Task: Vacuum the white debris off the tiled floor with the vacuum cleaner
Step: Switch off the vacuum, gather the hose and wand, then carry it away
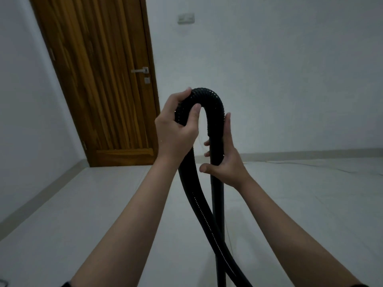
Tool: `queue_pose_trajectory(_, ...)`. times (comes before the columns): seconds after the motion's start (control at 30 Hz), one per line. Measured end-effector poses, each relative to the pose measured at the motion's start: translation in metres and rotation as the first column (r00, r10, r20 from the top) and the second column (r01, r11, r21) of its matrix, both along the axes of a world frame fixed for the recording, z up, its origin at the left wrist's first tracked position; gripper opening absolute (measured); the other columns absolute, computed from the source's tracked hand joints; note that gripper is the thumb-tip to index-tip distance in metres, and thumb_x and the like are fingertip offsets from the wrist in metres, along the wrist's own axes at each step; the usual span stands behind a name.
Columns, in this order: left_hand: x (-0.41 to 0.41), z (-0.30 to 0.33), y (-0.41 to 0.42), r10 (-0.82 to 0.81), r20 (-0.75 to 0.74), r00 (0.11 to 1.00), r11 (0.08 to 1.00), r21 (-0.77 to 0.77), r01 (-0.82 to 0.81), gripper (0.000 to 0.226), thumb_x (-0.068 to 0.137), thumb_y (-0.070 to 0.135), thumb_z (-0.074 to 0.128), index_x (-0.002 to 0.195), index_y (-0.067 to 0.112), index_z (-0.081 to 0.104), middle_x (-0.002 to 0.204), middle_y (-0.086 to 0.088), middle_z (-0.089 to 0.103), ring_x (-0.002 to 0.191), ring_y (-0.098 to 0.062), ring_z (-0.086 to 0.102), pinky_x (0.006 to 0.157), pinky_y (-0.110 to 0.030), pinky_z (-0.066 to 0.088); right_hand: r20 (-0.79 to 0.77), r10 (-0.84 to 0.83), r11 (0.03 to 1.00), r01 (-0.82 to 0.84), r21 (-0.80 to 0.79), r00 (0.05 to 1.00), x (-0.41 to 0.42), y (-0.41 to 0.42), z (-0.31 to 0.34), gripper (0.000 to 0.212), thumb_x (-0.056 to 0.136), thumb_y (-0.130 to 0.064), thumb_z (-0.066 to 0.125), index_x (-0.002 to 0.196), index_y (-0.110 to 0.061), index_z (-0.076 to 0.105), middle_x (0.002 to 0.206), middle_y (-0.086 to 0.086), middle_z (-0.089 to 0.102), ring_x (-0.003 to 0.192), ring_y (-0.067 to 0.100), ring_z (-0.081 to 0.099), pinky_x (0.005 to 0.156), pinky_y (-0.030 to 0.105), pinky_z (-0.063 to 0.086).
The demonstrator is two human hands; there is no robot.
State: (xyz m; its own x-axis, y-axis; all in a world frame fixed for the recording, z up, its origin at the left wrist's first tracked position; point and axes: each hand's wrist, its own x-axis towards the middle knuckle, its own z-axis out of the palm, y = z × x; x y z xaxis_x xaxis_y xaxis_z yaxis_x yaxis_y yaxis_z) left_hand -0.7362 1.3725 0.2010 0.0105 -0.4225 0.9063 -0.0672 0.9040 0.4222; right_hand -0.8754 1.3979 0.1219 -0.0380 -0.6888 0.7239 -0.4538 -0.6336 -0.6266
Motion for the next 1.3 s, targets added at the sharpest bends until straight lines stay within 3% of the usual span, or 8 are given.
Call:
queue_pose_trajectory(0.2,-0.008,-0.007,0.014,-0.025,-0.134,0.991,1.000,-0.021,0.022,0.029,0.088,0.015,0.065,0.116,0.009,0.061,0.103,-0.001,0.067,0.092,-0.015,0.068,0.081,-0.038,0.059,-0.087,-0.010,0.995,0.002,-0.097,0.996,0.007,0.010,-0.011,0.148,0.047,-0.074,0.081,0.141,-0.050,-0.030,0.160,-0.022,-0.005,0.141,0.016,0.033,0.097,0.035,0.052)
queue_pose_trajectory(0.47,-0.024,-0.013,0.035,-0.070,-0.135,0.988,0.996,-0.058,0.063,0.028,0.088,0.016,0.065,0.116,0.014,0.060,0.102,0.005,0.065,0.095,-0.011,0.066,0.085,-0.032,0.057,-0.081,-0.153,0.967,0.133,-0.216,0.985,-0.002,0.015,-0.021,0.151,0.054,-0.055,0.089,0.148,-0.037,-0.028,0.151,-0.021,0.009,0.140,0.019,0.032,0.089,0.035,0.054)
queue_pose_trajectory(0.63,-0.024,-0.013,0.043,-0.128,-0.069,0.989,0.991,-0.038,0.125,0.027,0.090,0.017,0.062,0.116,0.014,0.054,0.093,-0.005,0.066,0.084,-0.022,0.067,0.077,-0.040,0.059,-0.023,-0.172,0.950,0.160,-0.270,0.985,-0.010,0.017,-0.023,0.143,0.058,-0.051,0.089,0.151,-0.037,-0.018,0.160,-0.016,0.007,0.148,0.011,0.019,0.111,0.043,0.040)
queue_pose_trajectory(0.77,-0.013,-0.018,0.052,-0.242,-0.037,0.970,0.969,0.034,0.243,0.024,0.094,0.014,0.055,0.118,0.013,0.050,0.102,-0.010,0.063,0.096,-0.029,0.065,0.085,-0.047,0.056,-0.013,-0.193,0.942,0.182,-0.283,0.981,-0.008,0.025,-0.024,0.142,0.059,-0.044,0.092,0.151,-0.037,-0.016,0.161,-0.014,0.011,0.148,0.013,0.021,0.115,0.050,0.034)
queue_pose_trajectory(0.9,0.000,-0.039,0.059,-0.332,0.034,0.943,0.941,0.078,0.329,0.041,0.100,0.015,0.043,0.140,0.015,0.040,0.133,-0.004,0.053,0.124,-0.014,0.052,0.106,-0.031,0.044,-0.016,-0.193,0.934,0.179,-0.308,0.981,-0.002,0.033,-0.023,0.139,0.061,-0.044,0.089,0.153,-0.029,-0.013,0.149,-0.038,0.006,0.148,0.012,0.021,0.114,0.050,0.034)
queue_pose_trajectory(1.0,0.009,-0.058,0.059,-0.361,0.049,0.931,0.928,0.118,0.354,0.045,0.104,0.018,0.032,0.148,0.018,0.030,0.152,0.001,0.036,0.141,-0.010,0.031,0.116,-0.027,0.027,-0.006,-0.205,0.940,0.196,-0.280,0.979,0.001,0.037,-0.022,0.139,0.059,-0.049,0.087,0.153,-0.033,-0.014,0.154,-0.029,0.010,0.148,0.012,0.022,0.115,0.050,0.033)
queue_pose_trajectory(1.13,0.017,-0.084,0.058,-0.395,0.074,0.916,0.913,0.146,0.382,0.048,0.103,0.017,0.031,0.150,0.021,0.025,0.156,0.006,0.029,0.143,-0.007,0.026,0.114,-0.025,0.023,0.008,-0.189,0.952,0.186,-0.245,0.982,0.004,0.041,-0.021,0.139,0.057,-0.052,0.087,0.151,-0.039,-0.015,0.159,-0.018,0.008,0.149,0.009,0.017,0.117,0.049,0.031)
queue_pose_trajectory(1.3,0.024,-0.110,0.052,-0.370,0.190,0.910,0.925,0.162,0.342,0.080,0.082,0.016,0.055,0.152,0.028,0.018,0.155,0.006,0.030,0.132,-0.002,0.040,0.100,-0.015,0.040,0.004,-0.171,0.958,0.168,-0.232,0.985,0.004,0.042,-0.020,0.138,0.058,-0.049,0.086,0.152,-0.034,-0.014,0.154,-0.024,0.004,0.149,0.010,0.017,0.115,0.042,0.035)
